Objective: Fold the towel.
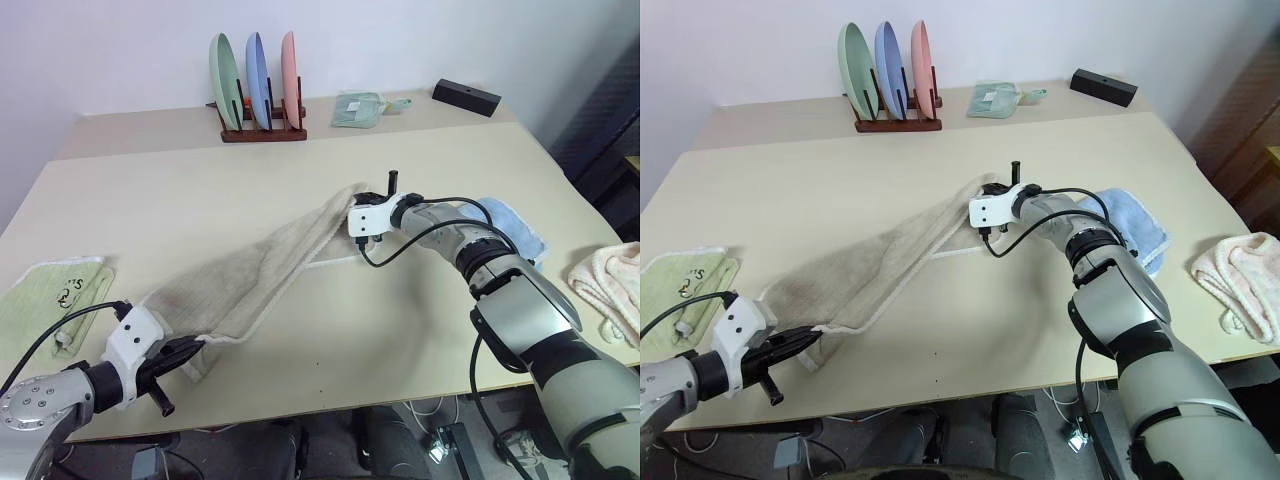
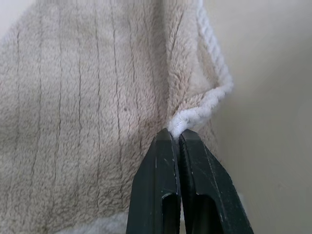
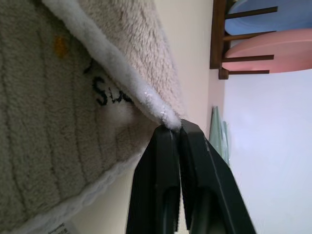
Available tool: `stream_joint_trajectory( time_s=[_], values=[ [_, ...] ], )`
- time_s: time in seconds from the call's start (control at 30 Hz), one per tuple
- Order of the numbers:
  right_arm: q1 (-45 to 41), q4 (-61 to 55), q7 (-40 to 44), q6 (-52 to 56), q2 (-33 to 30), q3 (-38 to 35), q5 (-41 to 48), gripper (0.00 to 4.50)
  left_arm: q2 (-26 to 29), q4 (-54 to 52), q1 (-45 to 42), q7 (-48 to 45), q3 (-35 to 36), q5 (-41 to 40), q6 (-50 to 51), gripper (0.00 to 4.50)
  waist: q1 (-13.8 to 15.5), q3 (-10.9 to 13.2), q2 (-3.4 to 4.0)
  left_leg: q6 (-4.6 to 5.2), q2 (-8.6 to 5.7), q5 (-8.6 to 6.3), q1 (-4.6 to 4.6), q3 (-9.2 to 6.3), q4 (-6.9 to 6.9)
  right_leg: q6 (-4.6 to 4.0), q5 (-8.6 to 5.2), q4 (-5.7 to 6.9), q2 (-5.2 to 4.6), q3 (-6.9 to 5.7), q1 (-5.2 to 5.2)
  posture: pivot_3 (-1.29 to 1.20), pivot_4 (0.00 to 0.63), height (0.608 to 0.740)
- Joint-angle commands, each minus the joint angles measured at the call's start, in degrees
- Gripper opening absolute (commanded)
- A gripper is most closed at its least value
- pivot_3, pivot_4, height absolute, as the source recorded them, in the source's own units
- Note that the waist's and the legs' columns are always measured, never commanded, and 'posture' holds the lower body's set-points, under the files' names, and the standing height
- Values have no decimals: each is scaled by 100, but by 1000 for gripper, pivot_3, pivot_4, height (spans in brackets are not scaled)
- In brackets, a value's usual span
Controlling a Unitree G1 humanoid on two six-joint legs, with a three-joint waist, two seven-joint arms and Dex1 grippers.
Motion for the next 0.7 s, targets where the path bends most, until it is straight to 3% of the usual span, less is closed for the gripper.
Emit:
stream_joint_trajectory(
  time_s=[0.03, 0.13, 0.23, 0.37, 0.57, 0.7],
  values=[
    [-186, -200, -64, -212, -257, -140, 95, 24, -114, -86, -119, 206, 281, -28, -144, 0, 13, 0, 1, 0, 0, 0, 0, 0, 0, 0, 0, 0, 0, 0, 0, 0, 150, 740],
    [-147, -509, 168, -482, -639, -311, 282, 24, -231, 227, -591, 628, 591, 150, -409, 0, 39, 1, 1, -1, -1, 1, 0, -1, 1, 0, 0, 0, -1, -1, 2, 0, 150, 740],
    [-98, -964, 446, -622, -1016, -577, 556, 24, -312, 762, -1592, 1274, 809, 246, -514, 0, 54, 3, 4, -4, -1, 2, 0, -5, 3, 0, 1, -1, 0, -6, 4, 0, 150, 740],
    [-292, -1214, 540, -466, -1309, -815, 660, 24, -134, 1803, -3261, 1826, 491, 667, -829, 0, 20, 0, 0, -8, -1, 4, 3, -9, 5, 0, 2, 2, -2, -8, 7, 0, 150, 740],
    [-1240, -1060, 207, -58, -1570, -1087, 669, 24, 181, 4426, -6160, 2688, -55, 1625, -2160, 0, -17, 4, 2, -15, -2, 10, -21, -3, 0, -6, 7, 3, -1, -8, -26, 0, 150, 740],
    [-1518, -1158, 388, -151, -1743, -1304, 887, 24, 306, 5273, -7129, 2605, -96, 1565, -2582, 0, -91, 4, 2, -14, -2, 9, -25, -4, -11, -5, 8, 0, -4, -14, -32, 0, 150, 740]
  ],
)
